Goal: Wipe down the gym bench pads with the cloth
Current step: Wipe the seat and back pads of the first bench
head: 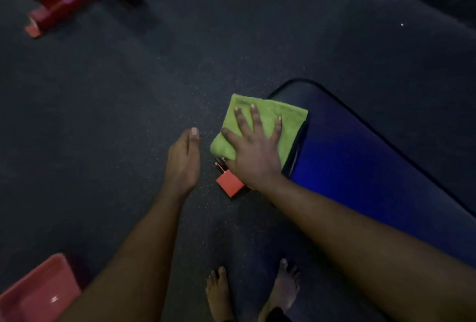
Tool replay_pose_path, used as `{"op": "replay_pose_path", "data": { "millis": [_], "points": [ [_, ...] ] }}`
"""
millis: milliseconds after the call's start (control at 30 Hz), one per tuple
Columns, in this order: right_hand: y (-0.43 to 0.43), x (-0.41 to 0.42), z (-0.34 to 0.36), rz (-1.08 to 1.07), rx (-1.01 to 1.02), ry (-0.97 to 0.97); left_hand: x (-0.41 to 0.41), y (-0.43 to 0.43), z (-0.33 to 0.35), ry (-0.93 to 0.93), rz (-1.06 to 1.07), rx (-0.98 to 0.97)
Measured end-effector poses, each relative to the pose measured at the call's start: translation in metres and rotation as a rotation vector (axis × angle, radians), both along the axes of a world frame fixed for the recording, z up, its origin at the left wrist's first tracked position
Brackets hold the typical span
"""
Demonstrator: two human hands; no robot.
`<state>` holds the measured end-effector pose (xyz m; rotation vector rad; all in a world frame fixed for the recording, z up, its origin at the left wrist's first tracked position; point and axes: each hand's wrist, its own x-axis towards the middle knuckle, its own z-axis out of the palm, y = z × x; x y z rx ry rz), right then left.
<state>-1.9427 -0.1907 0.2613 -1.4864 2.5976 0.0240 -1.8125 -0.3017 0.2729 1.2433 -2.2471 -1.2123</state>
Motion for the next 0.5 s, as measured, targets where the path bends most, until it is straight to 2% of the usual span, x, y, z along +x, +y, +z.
{"op": "replay_pose_path", "data": {
  "millis": [133, 267, 400, 500],
  "points": [
    [0.095, 0.033, -0.005, -0.061, -0.052, 0.04, -0.024, 0.001, 0.01, -0.036, -0.119, 0.154],
    [0.154, 0.059, -0.013, -0.28, -0.056, 0.081, -0.043, -0.002, 0.016, -0.098, -0.283, 0.286],
    [0.064, 0.055, -0.013, -0.562, -0.129, 0.088, -0.054, -0.016, 0.011, -0.131, -0.395, 0.172],
    [0.013, 0.053, -0.017, -0.61, -0.163, 0.067, -0.061, -0.023, 0.005, -0.13, -0.444, 0.03]
  ]
}}
